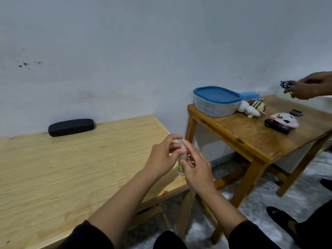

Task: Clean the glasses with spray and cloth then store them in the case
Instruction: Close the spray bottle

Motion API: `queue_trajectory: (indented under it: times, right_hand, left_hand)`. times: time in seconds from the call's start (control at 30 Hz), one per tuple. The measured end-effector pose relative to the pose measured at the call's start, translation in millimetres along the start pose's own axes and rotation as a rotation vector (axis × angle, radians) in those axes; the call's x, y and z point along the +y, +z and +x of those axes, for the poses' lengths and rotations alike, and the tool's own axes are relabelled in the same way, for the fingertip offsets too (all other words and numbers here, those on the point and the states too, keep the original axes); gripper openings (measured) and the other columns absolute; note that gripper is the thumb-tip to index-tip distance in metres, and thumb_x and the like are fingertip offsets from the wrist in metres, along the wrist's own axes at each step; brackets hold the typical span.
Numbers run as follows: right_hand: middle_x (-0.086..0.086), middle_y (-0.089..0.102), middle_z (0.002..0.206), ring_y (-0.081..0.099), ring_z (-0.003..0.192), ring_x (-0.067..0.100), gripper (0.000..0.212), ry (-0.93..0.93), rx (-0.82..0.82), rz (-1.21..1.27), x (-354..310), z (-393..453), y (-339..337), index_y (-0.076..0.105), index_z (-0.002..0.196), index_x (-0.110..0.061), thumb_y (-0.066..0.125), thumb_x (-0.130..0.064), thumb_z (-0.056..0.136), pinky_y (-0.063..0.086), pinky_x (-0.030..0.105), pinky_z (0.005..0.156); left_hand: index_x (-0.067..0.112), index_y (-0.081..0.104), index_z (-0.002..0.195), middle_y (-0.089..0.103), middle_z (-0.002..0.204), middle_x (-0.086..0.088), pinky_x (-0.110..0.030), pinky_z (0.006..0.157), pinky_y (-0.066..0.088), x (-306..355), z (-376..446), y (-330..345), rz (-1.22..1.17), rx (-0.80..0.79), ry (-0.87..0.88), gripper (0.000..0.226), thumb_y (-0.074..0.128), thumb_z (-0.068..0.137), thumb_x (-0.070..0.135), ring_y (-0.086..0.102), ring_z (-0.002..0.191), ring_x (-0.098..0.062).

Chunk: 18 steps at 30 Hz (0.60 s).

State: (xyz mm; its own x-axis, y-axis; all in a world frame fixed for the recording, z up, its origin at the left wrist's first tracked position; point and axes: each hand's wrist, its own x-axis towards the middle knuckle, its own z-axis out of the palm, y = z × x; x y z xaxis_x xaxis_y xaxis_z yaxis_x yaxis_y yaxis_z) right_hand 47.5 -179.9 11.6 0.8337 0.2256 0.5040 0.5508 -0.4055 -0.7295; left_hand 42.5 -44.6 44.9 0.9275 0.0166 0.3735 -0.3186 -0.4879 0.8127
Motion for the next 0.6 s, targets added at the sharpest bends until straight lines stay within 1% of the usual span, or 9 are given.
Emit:
queue_trajectory:
  times: [0.03,0.1,0.2,0.27,0.33,0.4,0.47,0.53,0.6]
  right_hand:
    - [-0.013,0.047,0.125,0.054,0.109,0.000,0.064,-0.002,0.002,-0.001,1,0,0,0.035,0.130,-0.050,0.060,-0.009,0.087,0.051,0.019,0.090]
    - [-0.009,0.050,0.124,0.057,0.106,0.005,0.061,0.004,-0.002,-0.004,3,0,1,0.036,0.129,-0.048,0.060,-0.010,0.087,0.052,0.017,0.087]
    - [-0.004,0.053,0.118,0.060,0.092,0.003,0.060,0.028,-0.015,0.017,1,0,-1,0.036,0.126,-0.048,0.060,-0.008,0.087,0.051,0.008,0.076]
    - [-0.003,0.052,0.110,0.059,0.084,-0.002,0.061,0.038,-0.034,0.024,1,-1,-2,0.035,0.126,-0.047,0.060,-0.008,0.087,0.047,0.002,0.069]
    - [-0.004,0.051,0.110,0.060,0.084,-0.001,0.067,0.041,-0.063,0.008,2,-4,-2,0.029,0.128,-0.053,0.062,-0.011,0.086,0.050,0.007,0.072]
    - [-0.004,0.052,0.111,0.062,0.088,0.005,0.077,0.051,-0.076,-0.026,4,-7,0,0.021,0.127,-0.064,0.063,-0.014,0.086,0.055,0.021,0.080]
    - [-0.002,0.056,0.107,0.064,0.087,0.009,0.081,0.056,-0.065,-0.049,5,-8,2,0.018,0.124,-0.069,0.063,-0.014,0.086,0.057,0.029,0.081]
    - [0.001,0.057,0.104,0.066,0.085,0.010,0.079,0.062,-0.050,-0.033,5,-8,3,0.023,0.123,-0.066,0.063,-0.010,0.085,0.058,0.029,0.078]
    - [0.003,0.058,0.105,0.067,0.086,0.011,0.074,0.075,-0.042,-0.019,5,-7,5,0.031,0.125,-0.059,0.063,-0.005,0.085,0.059,0.031,0.076]
  left_hand:
    - [0.023,0.056,0.117,0.069,0.106,0.004,-0.016,0.087,0.048,-4,-2,1,0.039,-0.015,0.000,0.030,0.060,0.087,0.027,0.062,0.099,-0.005]
    - [0.020,0.059,0.117,0.067,0.113,0.000,-0.028,0.091,0.048,-16,-6,2,0.178,-0.029,-0.031,0.028,0.052,0.092,0.029,0.060,0.104,-0.013]
    - [0.019,0.057,0.121,0.060,0.123,-0.002,-0.031,0.098,0.042,-34,-16,5,0.416,-0.030,-0.114,0.031,0.048,0.093,0.029,0.053,0.113,-0.018]
    - [0.019,0.056,0.122,0.059,0.124,-0.001,-0.030,0.100,0.041,-46,-22,7,0.469,-0.028,-0.117,0.033,0.050,0.091,0.030,0.051,0.114,-0.016]
    - [0.019,0.057,0.121,0.060,0.124,0.000,-0.027,0.099,0.039,-54,-25,7,0.497,-0.040,-0.094,0.033,0.050,0.091,0.031,0.050,0.114,-0.014]
    - [0.019,0.056,0.122,0.059,0.126,0.001,-0.026,0.100,0.037,-58,-26,7,0.508,-0.047,-0.087,0.034,0.049,0.092,0.031,0.049,0.116,-0.014]
    - [0.019,0.055,0.124,0.057,0.127,0.001,-0.026,0.100,0.036,-58,-26,7,0.512,-0.043,-0.084,0.034,0.048,0.092,0.031,0.047,0.118,-0.014]
    - [0.018,0.055,0.124,0.057,0.128,0.000,-0.026,0.100,0.035,-59,-26,8,0.518,-0.036,-0.071,0.034,0.047,0.093,0.030,0.047,0.119,-0.014]
    - [0.017,0.056,0.123,0.058,0.127,-0.001,-0.025,0.100,0.035,-60,-26,8,0.526,-0.029,-0.059,0.034,0.047,0.092,0.030,0.047,0.118,-0.015]
